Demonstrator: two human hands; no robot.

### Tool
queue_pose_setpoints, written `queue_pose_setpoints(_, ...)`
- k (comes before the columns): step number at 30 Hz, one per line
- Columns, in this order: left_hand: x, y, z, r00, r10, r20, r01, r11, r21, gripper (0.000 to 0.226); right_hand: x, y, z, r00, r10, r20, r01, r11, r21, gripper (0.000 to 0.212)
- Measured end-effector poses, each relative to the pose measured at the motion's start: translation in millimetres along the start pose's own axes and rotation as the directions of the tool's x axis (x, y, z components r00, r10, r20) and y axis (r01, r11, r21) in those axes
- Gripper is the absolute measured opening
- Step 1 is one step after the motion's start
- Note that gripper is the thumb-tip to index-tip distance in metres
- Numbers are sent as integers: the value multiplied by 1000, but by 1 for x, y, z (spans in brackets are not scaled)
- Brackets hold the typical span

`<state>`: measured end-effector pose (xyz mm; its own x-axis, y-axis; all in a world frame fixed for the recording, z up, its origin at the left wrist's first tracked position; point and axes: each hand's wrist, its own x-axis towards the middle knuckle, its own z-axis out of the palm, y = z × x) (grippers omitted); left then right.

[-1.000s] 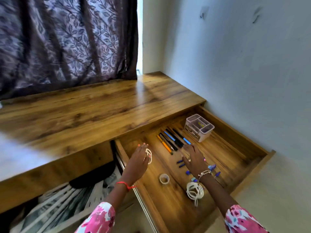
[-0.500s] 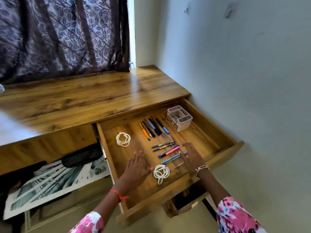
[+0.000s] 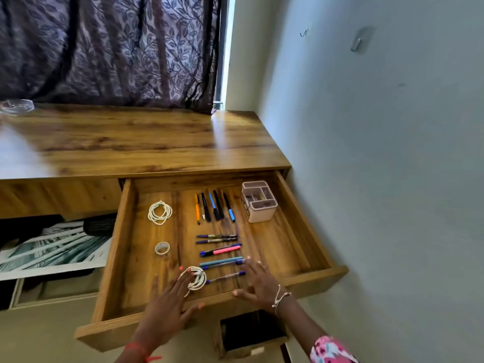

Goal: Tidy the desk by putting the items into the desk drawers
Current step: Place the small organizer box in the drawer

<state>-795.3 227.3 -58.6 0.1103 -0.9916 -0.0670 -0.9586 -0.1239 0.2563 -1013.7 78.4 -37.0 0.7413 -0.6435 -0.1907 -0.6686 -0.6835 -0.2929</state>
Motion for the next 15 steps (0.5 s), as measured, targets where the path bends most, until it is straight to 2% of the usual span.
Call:
queue_pose_setpoints(3, 5, -7, 5, 999, 7, 38, -8, 1000, 24, 96, -3, -1, 5, 999, -39, -26, 37, 997, -66, 70)
queue_pose_setpoints(6, 6, -6, 2, 998, -7, 60, 2, 997, 83, 93, 1, 4, 9, 972, -116, -204, 63, 967, -247, 65)
queue_pose_setpoints(7, 9, -7, 2, 997, -13, 70, 6, 995, 101, 94, 3, 4, 9, 978, -106, -182, 68, 977, -202, 65)
queue_pose_setpoints(9, 15, -8, -3, 997, -22, 77, 14, 994, 112, 93, 11, 5, 11, 997, -67, -44, 63, 995, -83, 70)
queue_pose_setpoints(10, 19, -6, -10, 998, -13, 53, 7, 993, 118, 90, 17, 7, 11, 998, -61, -30, 58, 996, -73, 72)
queue_pose_setpoints(13, 32, -8, -25, 997, -10, 78, -7, 975, 222, 80, 36, 8, 3, 998, -53, -37, 49, 994, -98, 72)
queue_pose_setpoints(15, 48, -13, -31, 999, -14, 49, 1, 967, 254, 81, 51, 10, -6, 995, -70, -75, 56, 983, -173, 69)
